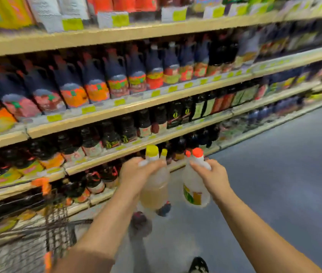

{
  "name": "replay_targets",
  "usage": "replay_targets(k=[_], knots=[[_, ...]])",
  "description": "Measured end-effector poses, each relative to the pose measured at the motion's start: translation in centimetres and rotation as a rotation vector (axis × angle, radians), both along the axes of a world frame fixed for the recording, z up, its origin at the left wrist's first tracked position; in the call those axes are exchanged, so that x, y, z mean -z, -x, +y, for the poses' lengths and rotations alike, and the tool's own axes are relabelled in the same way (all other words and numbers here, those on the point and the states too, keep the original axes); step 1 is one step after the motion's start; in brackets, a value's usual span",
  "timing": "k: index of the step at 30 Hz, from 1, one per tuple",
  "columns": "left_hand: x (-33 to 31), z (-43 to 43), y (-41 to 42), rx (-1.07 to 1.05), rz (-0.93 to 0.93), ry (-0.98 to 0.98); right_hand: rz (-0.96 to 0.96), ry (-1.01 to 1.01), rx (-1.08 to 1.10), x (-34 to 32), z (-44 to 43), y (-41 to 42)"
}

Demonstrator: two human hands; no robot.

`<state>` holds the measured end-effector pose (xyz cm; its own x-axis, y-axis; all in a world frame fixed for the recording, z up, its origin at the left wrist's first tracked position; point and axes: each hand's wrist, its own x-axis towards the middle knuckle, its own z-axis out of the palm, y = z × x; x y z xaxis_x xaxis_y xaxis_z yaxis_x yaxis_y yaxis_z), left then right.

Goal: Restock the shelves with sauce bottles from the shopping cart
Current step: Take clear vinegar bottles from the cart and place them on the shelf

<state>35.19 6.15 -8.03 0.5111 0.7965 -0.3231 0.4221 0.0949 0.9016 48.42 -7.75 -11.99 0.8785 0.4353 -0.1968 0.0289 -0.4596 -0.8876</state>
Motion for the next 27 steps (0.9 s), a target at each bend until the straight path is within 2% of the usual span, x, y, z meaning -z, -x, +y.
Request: replay_targets(k=[8,12,19,27], knots=[[0.2,-9.5,-16.6,0.210,-0.045,0.063,-0.026,0.083,0.178,0.2,-12.6,-13.7],[-0.2,-11.8,-22.9,0.315,-0.055,0.109,0.039,0.056,0.203,0.1,-16.0,-19.4],[1.1,-12.3,-34.3,0.340,-0.005,0.094,0.064,0.043,0.255,0.7,-17.6,-29.9],[1.4,-11.1,-49.0,0.302,-0.015,0.120,0.096,0.049,0.196,0.7,-15.7,-43.7]])
